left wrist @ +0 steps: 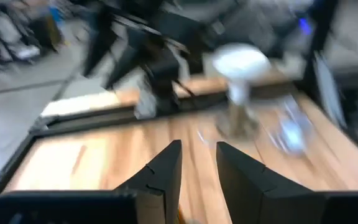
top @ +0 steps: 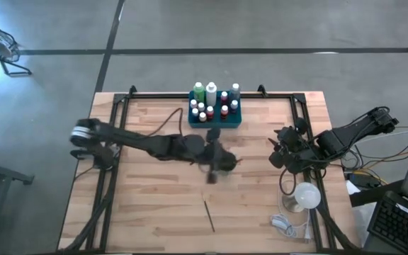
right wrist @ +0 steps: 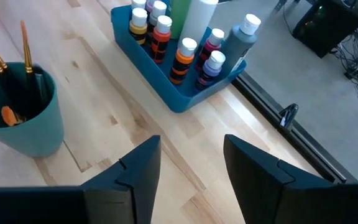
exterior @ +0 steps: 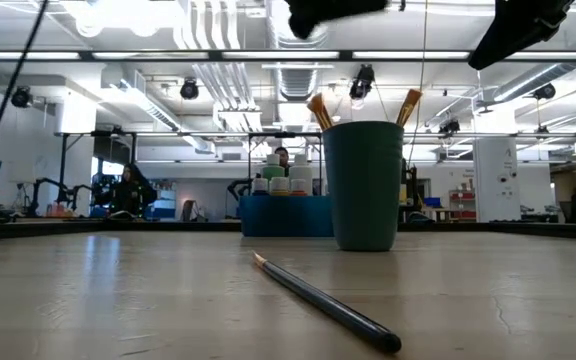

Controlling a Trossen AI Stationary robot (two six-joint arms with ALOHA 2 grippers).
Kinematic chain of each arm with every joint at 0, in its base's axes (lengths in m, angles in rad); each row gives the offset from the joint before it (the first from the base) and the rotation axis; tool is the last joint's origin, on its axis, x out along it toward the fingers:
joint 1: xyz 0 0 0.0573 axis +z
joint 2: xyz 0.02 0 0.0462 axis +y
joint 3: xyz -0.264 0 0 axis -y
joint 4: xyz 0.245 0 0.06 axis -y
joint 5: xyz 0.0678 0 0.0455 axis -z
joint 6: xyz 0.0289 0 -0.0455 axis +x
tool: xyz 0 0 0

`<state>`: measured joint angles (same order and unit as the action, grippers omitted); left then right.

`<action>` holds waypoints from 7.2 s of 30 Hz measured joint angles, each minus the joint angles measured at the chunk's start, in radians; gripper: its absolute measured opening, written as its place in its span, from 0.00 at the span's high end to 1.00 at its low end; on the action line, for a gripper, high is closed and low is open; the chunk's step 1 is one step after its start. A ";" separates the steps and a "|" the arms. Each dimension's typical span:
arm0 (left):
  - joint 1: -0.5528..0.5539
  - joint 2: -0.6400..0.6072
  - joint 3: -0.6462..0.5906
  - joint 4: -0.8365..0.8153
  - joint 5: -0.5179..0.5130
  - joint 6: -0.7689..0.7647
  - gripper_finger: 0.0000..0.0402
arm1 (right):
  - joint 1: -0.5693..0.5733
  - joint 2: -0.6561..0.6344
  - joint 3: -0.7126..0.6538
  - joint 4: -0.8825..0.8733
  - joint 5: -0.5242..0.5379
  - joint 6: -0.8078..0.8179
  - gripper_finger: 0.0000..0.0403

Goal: Pick & Place Paint Supplies
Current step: Put the yellow paint brush into the green cup

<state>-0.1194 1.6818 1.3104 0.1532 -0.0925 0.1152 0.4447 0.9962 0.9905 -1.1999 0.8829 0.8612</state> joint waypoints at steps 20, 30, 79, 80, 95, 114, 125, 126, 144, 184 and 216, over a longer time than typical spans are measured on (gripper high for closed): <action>-0.191 -0.009 -0.009 -0.943 0.013 0.220 0.72 | 0.000 0.000 0.000 0.045 0.003 0.054 0.62; -0.191 0.175 0.015 -0.946 0.005 0.422 0.57 | 0.000 0.000 0.000 0.054 0.003 0.082 0.68; -0.198 0.380 0.161 -0.801 0.128 0.643 0.69 | 0.000 0.000 0.000 0.059 -0.016 0.087 0.75; -0.198 0.381 0.161 -0.801 0.128 0.643 0.69 | 0.000 0.000 0.000 0.059 -0.017 0.087 0.75; -0.156 0.382 0.159 -0.808 0.121 0.665 0.69 | 0.000 0.000 0.000 0.066 -0.027 0.090 0.71; -0.136 0.382 0.158 -0.844 0.093 0.673 0.69 | 0.000 0.000 0.000 0.075 -0.027 0.086 0.70; -0.129 0.382 0.157 -0.843 0.129 0.672 0.72 | 0.000 0.000 0.000 0.077 -0.028 0.082 0.80; -0.129 0.382 0.157 -0.841 0.130 0.672 0.73 | 0.000 0.000 0.000 0.077 -0.028 0.082 0.81; -0.133 0.378 0.157 -0.814 0.135 0.613 0.99 | 0.000 0.000 0.000 0.076 -0.033 0.080 0.78; -0.445 0.031 0.157 -0.591 -1.158 1.327 1.00 | -0.164 0.208 0.138 0.836 -0.740 -0.325 0.63; -0.391 0.031 0.155 -0.238 -1.058 1.739 1.00 | -0.250 0.352 0.150 0.971 -0.933 -0.221 0.48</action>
<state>-0.5105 1.7126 1.4658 -0.0844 -1.1504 1.8541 0.1949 1.3484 1.1404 -0.2286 -0.0502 0.6399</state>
